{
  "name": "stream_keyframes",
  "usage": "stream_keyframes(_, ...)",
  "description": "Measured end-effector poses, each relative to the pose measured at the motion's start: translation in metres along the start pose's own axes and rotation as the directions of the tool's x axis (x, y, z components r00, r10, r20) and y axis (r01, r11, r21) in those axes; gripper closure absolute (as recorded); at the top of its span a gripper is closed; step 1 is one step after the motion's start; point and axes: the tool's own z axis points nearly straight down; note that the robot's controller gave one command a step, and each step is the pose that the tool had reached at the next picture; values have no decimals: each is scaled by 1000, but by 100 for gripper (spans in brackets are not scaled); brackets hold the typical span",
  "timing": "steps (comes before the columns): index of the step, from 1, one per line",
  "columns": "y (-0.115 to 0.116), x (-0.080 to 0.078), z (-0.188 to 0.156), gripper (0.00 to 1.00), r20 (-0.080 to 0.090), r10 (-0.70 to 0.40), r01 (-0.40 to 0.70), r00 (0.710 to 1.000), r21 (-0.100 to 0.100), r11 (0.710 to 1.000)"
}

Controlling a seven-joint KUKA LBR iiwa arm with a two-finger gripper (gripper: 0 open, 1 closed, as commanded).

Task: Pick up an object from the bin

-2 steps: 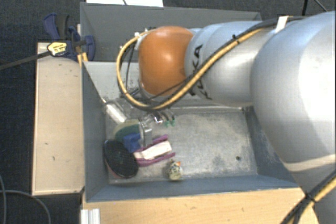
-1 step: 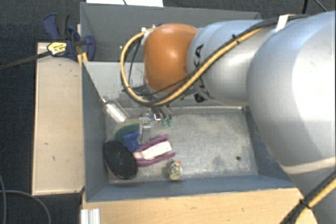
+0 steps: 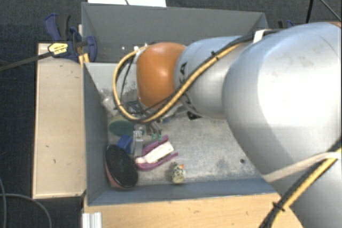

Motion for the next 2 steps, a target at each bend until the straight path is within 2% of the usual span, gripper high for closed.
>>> stream_keyframes(1,-14,-13,-3,0,-1,432,-432,902,1,902)
stream_keyframes(2,-11,-15,-6,100,-1,429,-429,903,-3,903)
